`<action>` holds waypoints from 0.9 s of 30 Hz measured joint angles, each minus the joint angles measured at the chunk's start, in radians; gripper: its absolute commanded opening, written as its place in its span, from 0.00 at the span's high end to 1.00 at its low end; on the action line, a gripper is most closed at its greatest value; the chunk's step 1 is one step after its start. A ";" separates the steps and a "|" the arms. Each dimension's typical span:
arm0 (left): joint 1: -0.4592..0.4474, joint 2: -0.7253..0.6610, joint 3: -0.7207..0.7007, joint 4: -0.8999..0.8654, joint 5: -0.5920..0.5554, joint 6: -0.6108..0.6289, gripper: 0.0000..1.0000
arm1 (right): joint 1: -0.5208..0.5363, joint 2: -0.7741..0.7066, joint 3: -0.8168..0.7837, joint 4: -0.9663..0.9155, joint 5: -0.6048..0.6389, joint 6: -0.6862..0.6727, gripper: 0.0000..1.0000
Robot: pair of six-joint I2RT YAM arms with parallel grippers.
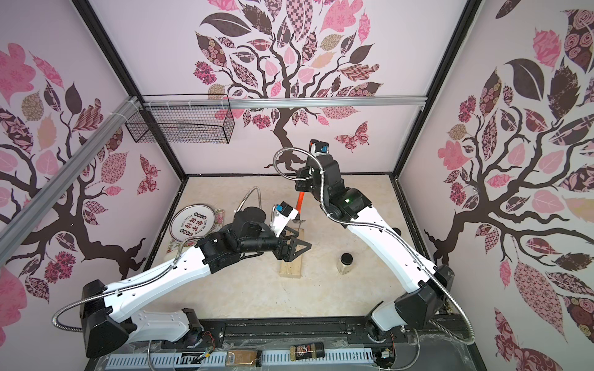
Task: Use a claw hammer to pull out a nail
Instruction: Remove the nail from the mounting plate.
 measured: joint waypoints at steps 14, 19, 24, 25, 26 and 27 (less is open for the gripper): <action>0.064 -0.092 0.000 -0.069 0.006 0.008 0.25 | 0.000 0.000 0.000 -0.003 -0.001 -0.005 0.89; 0.093 -0.064 0.002 -0.072 0.047 0.010 0.28 | 0.000 0.000 0.000 -0.009 -0.022 -0.005 0.89; 0.093 -0.006 0.015 -0.084 0.094 0.021 0.33 | 0.000 -0.001 0.001 -0.011 -0.028 -0.004 0.89; 0.093 0.002 0.016 -0.084 0.100 0.023 0.34 | 0.000 -0.001 0.001 -0.011 -0.030 -0.004 0.89; 0.093 0.010 0.016 -0.086 0.105 0.024 0.35 | 0.000 -0.001 0.001 -0.011 -0.032 -0.003 0.89; 0.093 0.017 0.016 -0.089 0.109 0.027 0.35 | 0.000 -0.001 0.001 -0.012 -0.033 -0.002 0.89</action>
